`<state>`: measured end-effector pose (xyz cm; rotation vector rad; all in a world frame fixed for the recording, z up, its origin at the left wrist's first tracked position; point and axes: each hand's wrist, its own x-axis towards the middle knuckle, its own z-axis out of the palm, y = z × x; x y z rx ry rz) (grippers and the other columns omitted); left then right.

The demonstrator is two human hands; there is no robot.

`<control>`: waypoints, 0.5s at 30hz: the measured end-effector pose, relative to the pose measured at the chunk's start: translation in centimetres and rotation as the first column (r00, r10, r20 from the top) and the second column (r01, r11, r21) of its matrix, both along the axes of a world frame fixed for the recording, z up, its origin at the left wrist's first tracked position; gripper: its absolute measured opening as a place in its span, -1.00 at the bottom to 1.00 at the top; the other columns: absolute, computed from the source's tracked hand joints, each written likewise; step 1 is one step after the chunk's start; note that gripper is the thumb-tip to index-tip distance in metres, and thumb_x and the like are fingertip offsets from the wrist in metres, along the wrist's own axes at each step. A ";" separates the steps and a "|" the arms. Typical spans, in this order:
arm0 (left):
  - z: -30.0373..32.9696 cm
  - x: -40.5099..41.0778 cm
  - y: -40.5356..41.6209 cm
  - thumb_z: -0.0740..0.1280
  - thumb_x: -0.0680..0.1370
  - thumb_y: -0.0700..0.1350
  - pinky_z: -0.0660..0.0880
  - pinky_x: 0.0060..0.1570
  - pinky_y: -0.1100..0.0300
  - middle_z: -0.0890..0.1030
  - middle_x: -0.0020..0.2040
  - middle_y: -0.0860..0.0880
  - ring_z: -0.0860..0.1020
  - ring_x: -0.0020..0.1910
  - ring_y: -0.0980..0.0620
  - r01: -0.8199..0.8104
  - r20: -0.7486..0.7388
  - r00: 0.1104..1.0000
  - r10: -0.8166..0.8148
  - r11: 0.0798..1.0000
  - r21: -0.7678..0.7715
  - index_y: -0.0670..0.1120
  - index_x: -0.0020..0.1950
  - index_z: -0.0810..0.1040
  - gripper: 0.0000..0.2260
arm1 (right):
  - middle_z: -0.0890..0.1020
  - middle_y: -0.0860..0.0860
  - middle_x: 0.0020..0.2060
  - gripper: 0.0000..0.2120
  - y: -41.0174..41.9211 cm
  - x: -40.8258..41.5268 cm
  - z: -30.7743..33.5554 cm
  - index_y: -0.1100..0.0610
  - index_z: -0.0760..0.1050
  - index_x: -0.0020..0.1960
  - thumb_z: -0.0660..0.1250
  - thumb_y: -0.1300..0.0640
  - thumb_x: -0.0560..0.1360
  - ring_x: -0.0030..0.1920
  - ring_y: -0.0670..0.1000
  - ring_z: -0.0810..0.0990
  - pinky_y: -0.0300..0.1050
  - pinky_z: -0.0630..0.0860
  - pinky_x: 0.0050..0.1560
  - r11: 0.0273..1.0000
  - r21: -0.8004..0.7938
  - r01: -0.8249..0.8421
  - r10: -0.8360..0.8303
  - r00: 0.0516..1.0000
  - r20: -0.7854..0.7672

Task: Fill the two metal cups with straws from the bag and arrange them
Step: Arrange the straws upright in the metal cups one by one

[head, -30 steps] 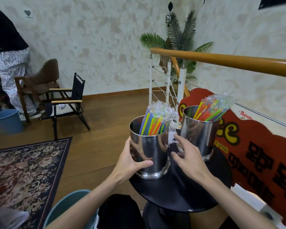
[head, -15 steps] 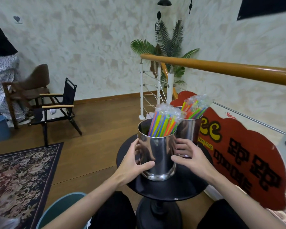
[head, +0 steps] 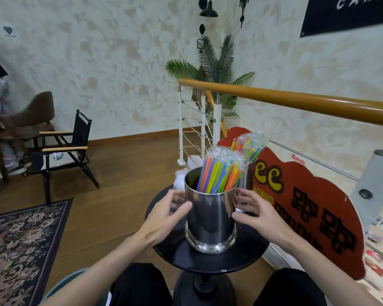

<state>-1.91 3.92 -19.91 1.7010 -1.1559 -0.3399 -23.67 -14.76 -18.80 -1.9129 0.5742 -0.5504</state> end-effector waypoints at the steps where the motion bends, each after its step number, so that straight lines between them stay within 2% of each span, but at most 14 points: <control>1: 0.8 0.3 -0.1 0.26 0.47 0.35 0.51 0.07 0.20 0.60 0.14 0.15 0.58 0.07 0.24 -0.068 0.022 0.997 0.069 0.996 -0.051 0.14 0.24 0.49 -0.55 | 0.54 -0.14 0.29 -0.33 0.1 -0.1 0.4 -0.14 0.34 0.47 0.56 0.10 0.46 0.23 -0.19 0.59 -0.23 0.56 0.08 1.000 -0.017 0.019 -0.019 1.000 -0.002; 3: 3.1 0.5 -0.6 0.29 0.50 0.29 0.50 -0.01 0.27 0.62 0.06 0.15 0.58 0.02 0.23 -0.172 0.065 0.980 0.189 0.963 -0.208 0.08 0.17 0.54 -0.62 | 0.53 -0.15 0.30 -0.28 0.5 -0.4 1.5 -0.15 0.32 0.48 0.58 0.04 0.42 0.25 -0.16 0.57 -0.15 0.56 0.14 0.995 -0.055 0.078 -0.076 0.996 0.037; 5: 5.8 0.5 -1.4 0.39 0.54 0.15 0.53 -0.04 0.26 0.62 0.01 0.15 0.58 0.00 0.17 -0.130 0.174 0.968 0.184 0.951 -0.282 0.07 0.15 0.56 -0.74 | 0.53 -0.16 0.26 -0.23 0.9 -0.7 2.7 -0.15 0.32 0.45 0.60 -0.07 0.35 0.21 -0.15 0.58 -0.14 0.56 0.13 0.988 -0.085 0.131 -0.124 0.989 0.081; 7: 7.8 0.1 -2.7 0.43 0.54 0.12 0.54 0.03 0.20 0.60 0.05 0.15 0.57 0.04 0.17 -0.029 0.334 0.937 0.098 0.978 -0.208 0.07 0.20 0.57 -0.72 | 0.51 -0.19 0.23 -0.13 1.5 -0.5 3.7 -0.17 0.26 0.45 0.60 -0.19 0.25 0.20 -0.16 0.57 -0.20 0.53 0.07 0.989 -0.078 0.125 -0.121 0.991 0.055; 9: 8.8 -0.5 -4.0 0.44 0.50 0.18 0.54 0.10 0.11 0.57 0.10 0.16 0.55 0.06 0.21 0.018 0.417 0.908 0.028 0.994 -0.108 0.10 0.25 0.55 -0.63 | 0.49 -0.21 0.21 -0.08 2.1 0.0 4.2 -0.20 0.22 0.45 0.59 -0.25 0.21 0.19 -0.19 0.56 -0.21 0.51 0.07 0.994 -0.069 0.088 -0.088 0.996 -0.001; 12: 8.6 -1.3 -5.2 0.48 0.46 0.16 0.58 0.09 0.03 0.54 0.16 0.14 0.55 0.02 0.20 0.054 0.395 0.918 -0.036 0.998 -0.035 0.12 0.34 0.47 -0.51 | 0.53 -0.26 0.19 -0.26 2.1 0.7 4.1 -0.29 0.31 0.33 0.55 -0.32 0.24 0.16 -0.22 0.60 -0.08 0.54 0.23 0.996 -0.059 0.061 -0.062 0.998 -0.019; 13: 8.3 -1.5 -5.3 0.50 0.47 0.14 0.59 0.07 0.03 0.54 0.18 0.13 0.57 -0.01 0.19 0.052 0.381 0.924 -0.036 0.998 -0.030 0.10 0.39 0.43 -0.47 | 0.55 -0.25 0.19 -0.33 2.1 0.9 4.1 -0.33 0.34 0.29 0.54 -0.32 0.26 0.15 -0.24 0.61 -0.09 0.54 0.24 0.998 -0.038 0.054 -0.054 0.999 -0.003; 15: 8.0 -1.9 -5.4 0.52 0.47 0.09 0.62 0.01 0.09 0.54 0.15 0.13 0.60 -0.10 0.16 0.027 0.335 0.942 -0.003 0.997 -0.066 0.08 0.45 0.39 -0.41 | 0.58 -0.20 0.23 -0.34 2.1 1.0 4.2 -0.25 0.38 0.34 0.48 -0.30 0.28 0.15 -0.28 0.60 -0.25 0.55 0.13 1.000 0.004 0.031 -0.031 0.999 0.020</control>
